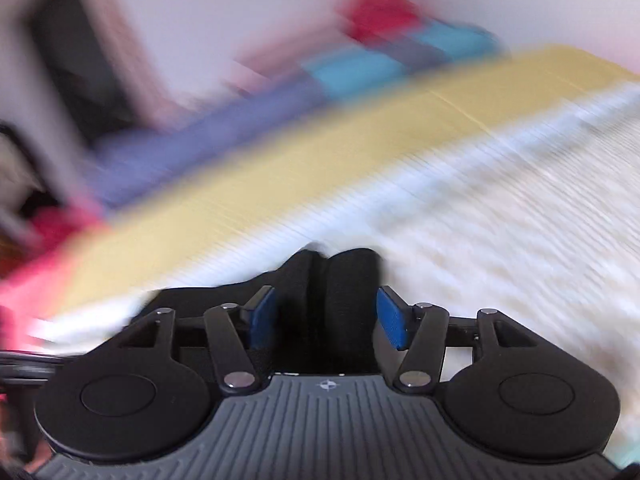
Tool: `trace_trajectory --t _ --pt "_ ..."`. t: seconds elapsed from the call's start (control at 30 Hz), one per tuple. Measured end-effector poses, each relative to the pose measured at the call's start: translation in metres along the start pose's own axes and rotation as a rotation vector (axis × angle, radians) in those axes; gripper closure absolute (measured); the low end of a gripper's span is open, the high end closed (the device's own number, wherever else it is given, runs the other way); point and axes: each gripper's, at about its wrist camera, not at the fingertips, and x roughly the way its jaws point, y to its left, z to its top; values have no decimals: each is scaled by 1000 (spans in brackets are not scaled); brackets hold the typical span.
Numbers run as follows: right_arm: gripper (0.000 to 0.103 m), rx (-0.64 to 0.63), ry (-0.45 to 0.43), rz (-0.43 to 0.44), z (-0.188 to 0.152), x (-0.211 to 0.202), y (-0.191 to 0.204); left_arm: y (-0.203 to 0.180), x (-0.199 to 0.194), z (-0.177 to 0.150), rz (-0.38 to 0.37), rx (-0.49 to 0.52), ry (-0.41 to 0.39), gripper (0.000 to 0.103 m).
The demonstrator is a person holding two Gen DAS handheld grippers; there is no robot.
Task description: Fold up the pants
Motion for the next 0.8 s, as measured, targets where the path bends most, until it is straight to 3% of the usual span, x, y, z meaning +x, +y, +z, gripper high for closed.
trace_trajectory --t 0.03,0.1,0.17,0.27,0.33,0.4,0.5,0.67,0.73,0.8 --pt "38 17 12 -44 -5 2 -8 3 5 -6 15 -8 7 0" --pt "38 86 -16 32 -10 -9 -21 9 -6 -10 -6 -42 -28 0" --pt "30 103 -62 72 -9 -21 -20 8 -18 -9 9 -39 -67 0" --pt "19 41 -131 86 -5 -31 -1 1 -33 -12 79 -1 -123 0" --pt "14 -14 -129 112 -6 -26 15 -2 -38 -16 104 8 -140 0" --pt "13 -72 -101 115 -7 -12 28 -5 -42 -22 140 7 -137 0" --pt "12 -117 -36 16 -17 13 28 -8 -44 -29 167 14 -138 0" --pt "10 29 -42 110 -36 -3 -27 -5 -58 -35 181 2 -146 0" --pt "10 81 -53 104 -37 -16 -42 -5 -69 -34 199 -15 -159 0" --pt "10 109 -89 28 -38 -32 -51 -9 -82 -34 224 -17 -179 0"
